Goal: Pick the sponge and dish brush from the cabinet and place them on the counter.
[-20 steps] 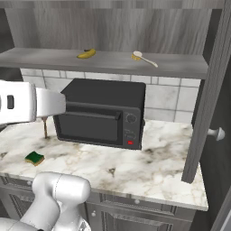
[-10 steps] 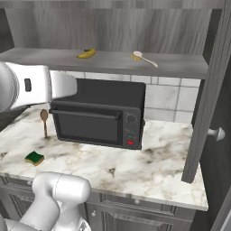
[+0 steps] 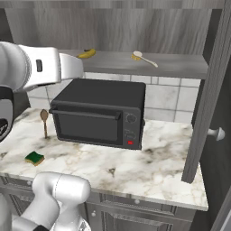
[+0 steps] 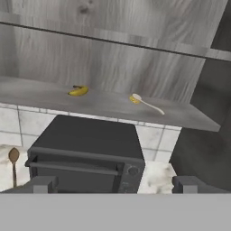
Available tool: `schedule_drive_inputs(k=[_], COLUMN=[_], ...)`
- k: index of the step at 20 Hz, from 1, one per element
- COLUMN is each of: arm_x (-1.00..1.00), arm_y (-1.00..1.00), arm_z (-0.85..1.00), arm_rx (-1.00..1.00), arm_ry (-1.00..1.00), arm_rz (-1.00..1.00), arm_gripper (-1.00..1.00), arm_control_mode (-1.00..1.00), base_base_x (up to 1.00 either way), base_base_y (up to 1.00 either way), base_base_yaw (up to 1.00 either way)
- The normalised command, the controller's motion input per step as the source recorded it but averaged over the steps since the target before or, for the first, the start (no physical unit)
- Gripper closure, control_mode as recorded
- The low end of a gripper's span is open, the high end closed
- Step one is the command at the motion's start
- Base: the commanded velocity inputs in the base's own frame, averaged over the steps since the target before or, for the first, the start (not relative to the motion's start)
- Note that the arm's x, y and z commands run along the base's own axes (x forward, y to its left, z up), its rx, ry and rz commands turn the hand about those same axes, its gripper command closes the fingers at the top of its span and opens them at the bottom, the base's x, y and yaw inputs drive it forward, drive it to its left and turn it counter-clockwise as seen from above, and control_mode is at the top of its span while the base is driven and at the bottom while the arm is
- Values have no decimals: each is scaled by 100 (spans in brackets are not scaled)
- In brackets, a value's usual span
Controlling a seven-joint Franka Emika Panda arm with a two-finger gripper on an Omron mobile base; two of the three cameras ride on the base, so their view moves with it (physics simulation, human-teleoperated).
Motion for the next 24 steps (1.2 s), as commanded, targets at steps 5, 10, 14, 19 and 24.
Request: schedule_drive_inputs(k=[5,10,14,19,24], arm_x=[37,29,34,37,43], arm_y=[-4,-11,-15,-15,-15], arm_z=[0,0,0,0,-6], arm_rx=[0,0,0,0,0], arm_ry=[0,-1,0,0,0], arm_rz=[0,0,0,0,0], arm_gripper=[-100,-100,-100,-100,-100], arm_control_mode=[-100,-100,-100,-100,-100], base_base_x=[0,0,0,0,0], base_base_y=[0,0,0,0,0], base_base_yaw=[0,0,0,0,0])
